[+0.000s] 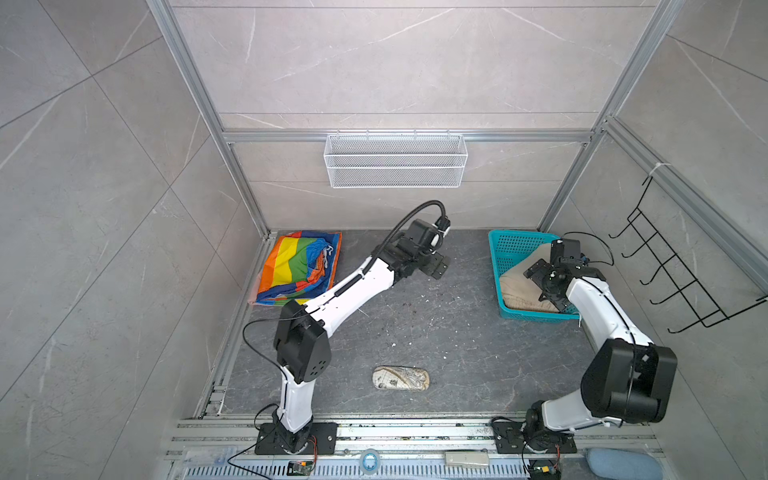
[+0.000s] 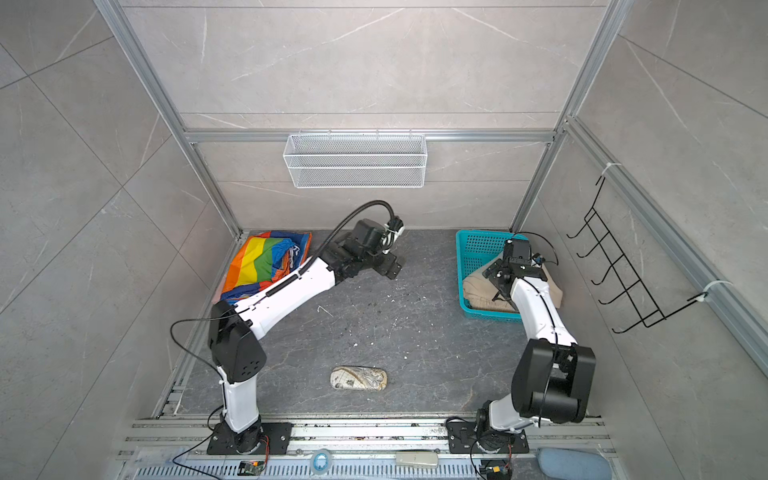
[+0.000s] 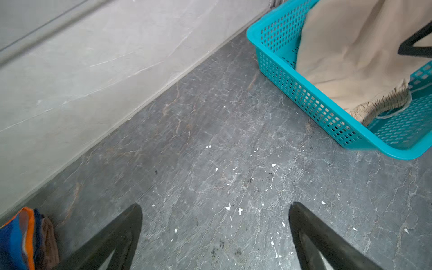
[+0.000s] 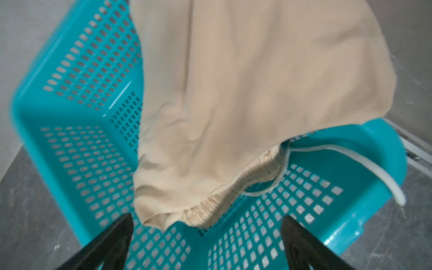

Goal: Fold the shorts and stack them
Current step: 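Reach the right gripper into the teal basket and grasp the beige shorts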

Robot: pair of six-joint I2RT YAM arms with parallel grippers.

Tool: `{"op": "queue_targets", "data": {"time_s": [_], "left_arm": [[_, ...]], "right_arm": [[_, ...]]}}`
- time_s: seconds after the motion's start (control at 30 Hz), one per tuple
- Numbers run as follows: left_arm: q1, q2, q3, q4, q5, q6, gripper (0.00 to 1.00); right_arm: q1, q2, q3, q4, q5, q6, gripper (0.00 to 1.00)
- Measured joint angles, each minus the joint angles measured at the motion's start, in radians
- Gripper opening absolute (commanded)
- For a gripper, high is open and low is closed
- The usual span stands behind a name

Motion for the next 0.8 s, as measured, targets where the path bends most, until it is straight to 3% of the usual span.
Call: {"op": "queue_targets", "data": {"time_s": [0.2,0.33,0.37,0.53,0.8], "left_arm": [[-0.031,0.081,0.068,-0.005,-0.023,0.002,1.0],[-0.031,0.1,0.099,0.002,-0.043,0.01,1.0],[-0.031,0.104,0.106,0.004,-0.05,0.012,1.0],[-0.03,0.126,0.121,0.015,-0.071,0.014,1.0],[-0.03,0.134,0.119,-0.008,-0.068,-0.004,1.0]], "right_arm": [[-0.049,0.091,-0.016,0.033,0.003,0.021,0.99],[-0.078,0.138,-0.019,0.103,-0.024,0.031,0.89],[-0.086,0.149,-0.023,0.119,-0.034,0.035,0.84],[-0.107,0.206,-0.055,0.16,-0.09,0.056,0.41],[-0.107,0.212,-0.058,0.196,-0.158,0.047,0.07]]}}
